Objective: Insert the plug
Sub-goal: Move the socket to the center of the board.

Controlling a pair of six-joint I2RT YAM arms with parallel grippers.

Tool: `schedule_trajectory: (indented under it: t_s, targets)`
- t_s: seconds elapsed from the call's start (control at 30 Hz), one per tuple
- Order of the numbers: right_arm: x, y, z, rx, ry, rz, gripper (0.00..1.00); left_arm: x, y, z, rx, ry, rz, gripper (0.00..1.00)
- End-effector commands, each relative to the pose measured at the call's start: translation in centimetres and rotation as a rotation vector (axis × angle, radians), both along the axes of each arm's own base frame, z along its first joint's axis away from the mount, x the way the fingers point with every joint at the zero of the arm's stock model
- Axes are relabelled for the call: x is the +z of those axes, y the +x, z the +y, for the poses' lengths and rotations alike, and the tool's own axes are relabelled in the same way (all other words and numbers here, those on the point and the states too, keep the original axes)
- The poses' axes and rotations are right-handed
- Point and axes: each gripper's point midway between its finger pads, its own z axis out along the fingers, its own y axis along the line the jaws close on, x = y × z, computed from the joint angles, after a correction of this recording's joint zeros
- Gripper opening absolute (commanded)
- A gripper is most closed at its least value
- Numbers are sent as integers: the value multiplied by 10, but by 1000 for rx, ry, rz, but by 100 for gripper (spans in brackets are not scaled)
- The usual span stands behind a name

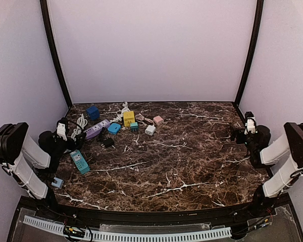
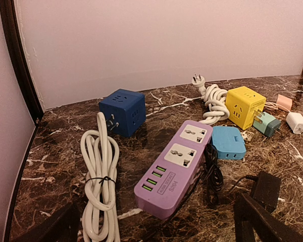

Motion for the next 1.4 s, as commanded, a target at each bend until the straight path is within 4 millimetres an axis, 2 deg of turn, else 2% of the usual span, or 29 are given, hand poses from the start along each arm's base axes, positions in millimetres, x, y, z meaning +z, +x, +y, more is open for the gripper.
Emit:
schedule_trajectory:
  t_s: [0.0,0.03,0.1,0.2,0.23,0.27,0.3,0.33,0.37,0.4,0.43,0.53,0.67,0.73,0.8,0.87,0.9,0.93,0.97,1.03,1.1,1.13,1.2,1.27,1.37]
  targets:
    - [21,12,-2,-4,3,52,99,2,0,-3,-11,8,-1,100]
    - [39,20,-7,-36,34,52,99,2,0,-3,-12,7,-1,100]
    - [50,26,-5,-38,116,99,99,2,0,-3,-11,7,1,100]
    - [62,33,26,101,274,180,99,7,-1,0,4,-2,-16,100]
    - [65,34,38,145,320,204,99,6,-1,6,42,0,-6,100]
    - [67,34,52,178,346,225,99,16,-1,9,65,-12,-26,100]
    - [69,34,72,212,344,242,99,5,-1,21,134,-16,44,100]
    - [69,32,98,250,326,263,99,33,6,28,177,-31,-1,100]
    - [69,31,121,275,304,285,99,17,4,39,238,-21,106,100]
    - [70,30,145,306,281,304,99,51,16,41,235,23,53,100]
    - [67,29,166,329,261,338,99,60,25,39,208,59,118,100]
    - [56,24,236,411,228,439,96,64,24,33,106,190,328,100]
    - [36,4,334,534,127,568,95,68,-9,12,-69,228,567,100]
    - [28,-12,381,622,55,603,97,63,-33,-2,-181,231,654,93]
    - [16,-23,416,679,-7,634,99,51,-56,-16,-297,249,725,87]
    - [6,-33,434,718,-45,651,99,39,-82,-24,-443,317,782,86]
    - [2,-38,439,742,-49,659,99,33,-104,-28,-570,408,797,89]
    - [-1,-43,443,767,-49,669,99,30,-114,-28,-630,458,797,95]
    - [-2,-48,447,797,-43,677,99,26,-131,-29,-737,557,768,97]
    - [-5,-55,449,832,-40,688,99,24,-142,-27,-851,725,669,98]
    - [-7,-57,448,837,-46,688,99,23,-145,-27,-959,838,586,99]
    - [-8,-57,447,834,-50,686,99,24,-149,-29,-1009,828,598,99]
    - [-9,-58,446,835,-52,689,99,27,-134,-30,-1073,849,567,99]
    - [-10,-59,447,846,-53,690,99,19,-123,-28,-1131,908,526,99]
    - [-11,-60,447,854,-65,685,99,-2,-117,-24,-1239,975,521,99]
